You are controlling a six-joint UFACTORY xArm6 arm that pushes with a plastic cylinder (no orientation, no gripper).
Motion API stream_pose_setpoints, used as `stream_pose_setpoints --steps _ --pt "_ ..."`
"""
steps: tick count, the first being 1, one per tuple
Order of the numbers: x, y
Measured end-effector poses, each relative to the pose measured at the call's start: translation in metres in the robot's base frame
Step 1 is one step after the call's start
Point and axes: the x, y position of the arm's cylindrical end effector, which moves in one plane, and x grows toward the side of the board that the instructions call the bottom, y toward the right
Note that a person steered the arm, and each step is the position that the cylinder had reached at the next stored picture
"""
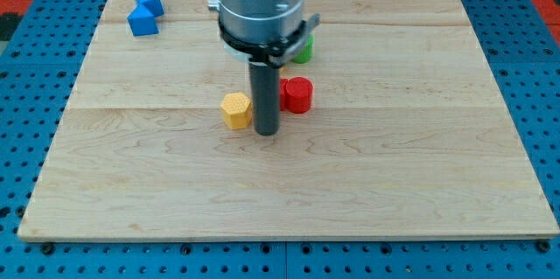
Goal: Push yellow hexagon to group of blocks
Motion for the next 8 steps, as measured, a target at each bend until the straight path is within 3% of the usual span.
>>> stream_pose_setpoints --steps 1,2,3,4,7,8 --pt "-0.012 -0.043" --pt "0.006 -0.062" --pt "-0.026 -0.086" --pt "-0.041 -0.051" --pt "-0.062 -0.066" --pt "-0.048 -0.078"
